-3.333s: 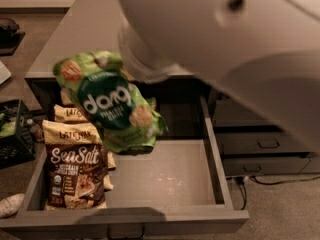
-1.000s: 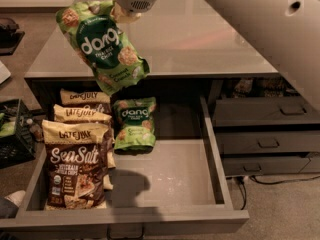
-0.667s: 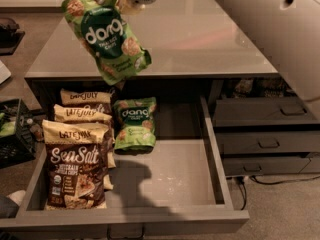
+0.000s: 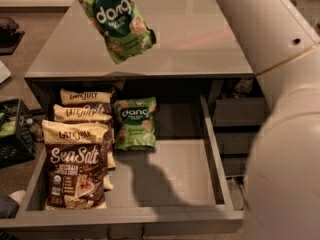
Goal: Pick green rice chip bag from top drawer and place on counter
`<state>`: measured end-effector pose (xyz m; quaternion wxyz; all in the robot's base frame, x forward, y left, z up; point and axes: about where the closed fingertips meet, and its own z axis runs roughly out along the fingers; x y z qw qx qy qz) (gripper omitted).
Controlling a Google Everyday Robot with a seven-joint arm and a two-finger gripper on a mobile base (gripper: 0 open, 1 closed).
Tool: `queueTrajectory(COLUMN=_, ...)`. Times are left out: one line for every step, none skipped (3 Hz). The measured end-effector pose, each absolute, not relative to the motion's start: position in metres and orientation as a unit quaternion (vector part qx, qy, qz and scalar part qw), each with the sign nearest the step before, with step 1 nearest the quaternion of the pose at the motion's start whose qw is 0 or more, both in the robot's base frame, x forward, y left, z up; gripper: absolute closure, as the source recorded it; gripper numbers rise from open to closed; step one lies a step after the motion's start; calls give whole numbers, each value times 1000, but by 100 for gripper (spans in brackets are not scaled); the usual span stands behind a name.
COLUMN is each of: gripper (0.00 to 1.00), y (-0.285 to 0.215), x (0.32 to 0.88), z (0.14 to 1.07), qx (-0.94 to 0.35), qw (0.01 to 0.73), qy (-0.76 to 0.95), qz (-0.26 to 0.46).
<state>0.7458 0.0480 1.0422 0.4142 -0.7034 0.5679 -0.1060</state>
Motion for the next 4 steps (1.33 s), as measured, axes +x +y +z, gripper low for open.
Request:
queueTrajectory(gripper=100, y=46, x=776, z=1029, qx=-703, qw=404, qy=578, qz=-91)
queueTrajectory(gripper=100, y=48, x=801, z=1010, qx=-702, qw=394, qy=588, qz=-75)
queueTrajectory(gripper=100, y=53, x=819, z=987, qx=-704, qw=384, qy=594, qz=-63)
queueTrajectory(gripper=82, y=51, x=822, z=988, qx=-700, qw=388, qy=596, qz=-63)
